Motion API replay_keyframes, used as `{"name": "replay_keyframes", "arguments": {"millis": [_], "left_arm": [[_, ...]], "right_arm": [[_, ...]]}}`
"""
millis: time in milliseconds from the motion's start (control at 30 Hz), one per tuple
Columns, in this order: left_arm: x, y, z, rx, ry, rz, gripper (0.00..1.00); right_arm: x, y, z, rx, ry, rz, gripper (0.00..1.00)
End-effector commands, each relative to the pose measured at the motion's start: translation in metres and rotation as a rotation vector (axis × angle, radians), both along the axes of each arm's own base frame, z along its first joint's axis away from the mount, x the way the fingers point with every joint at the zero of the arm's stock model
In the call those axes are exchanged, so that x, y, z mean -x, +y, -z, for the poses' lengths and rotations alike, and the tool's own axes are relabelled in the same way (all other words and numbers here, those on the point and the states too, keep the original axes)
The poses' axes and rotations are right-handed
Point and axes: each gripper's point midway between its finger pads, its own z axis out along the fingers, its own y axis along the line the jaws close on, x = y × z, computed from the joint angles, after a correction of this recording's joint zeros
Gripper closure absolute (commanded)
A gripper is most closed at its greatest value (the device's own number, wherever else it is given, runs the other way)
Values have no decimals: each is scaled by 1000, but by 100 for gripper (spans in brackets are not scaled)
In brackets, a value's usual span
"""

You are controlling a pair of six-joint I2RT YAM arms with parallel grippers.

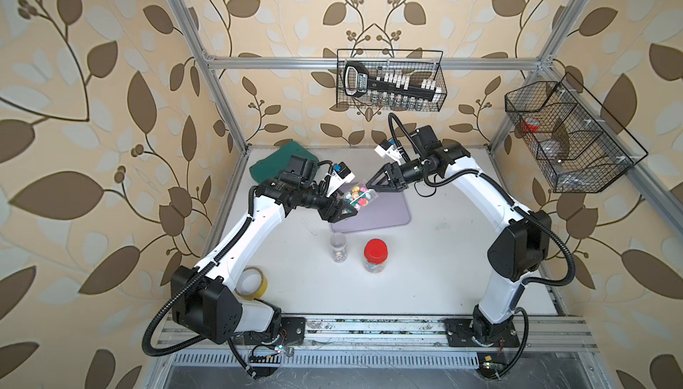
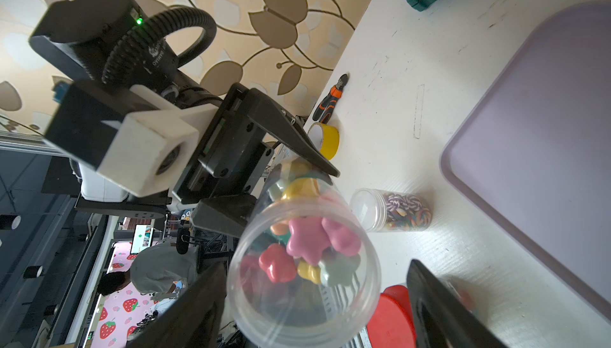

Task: Pour the candies out of the jar
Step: Unscrew the lid from the jar.

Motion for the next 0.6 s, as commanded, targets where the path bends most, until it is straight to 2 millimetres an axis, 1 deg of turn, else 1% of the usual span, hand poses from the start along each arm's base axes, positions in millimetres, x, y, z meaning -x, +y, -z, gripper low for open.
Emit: {"name": "replay_keyframes", "arguments": {"millis": [0, 233, 467, 567], "left_arm": [[6, -9, -46, 87, -109, 52, 34], [5, -10, -45, 86, -104, 52, 34], [5, -10, -44, 88, -101, 54, 34], [5, -11, -44, 90, -99, 55, 34]], "right_arm": [[0, 6, -7, -30, -16, -28, 20], [1, 6, -8, -32, -25, -34, 29], [3, 6, -9, -43, -22, -43, 34], [5, 7, -9, -50, -16, -50, 35]]}}
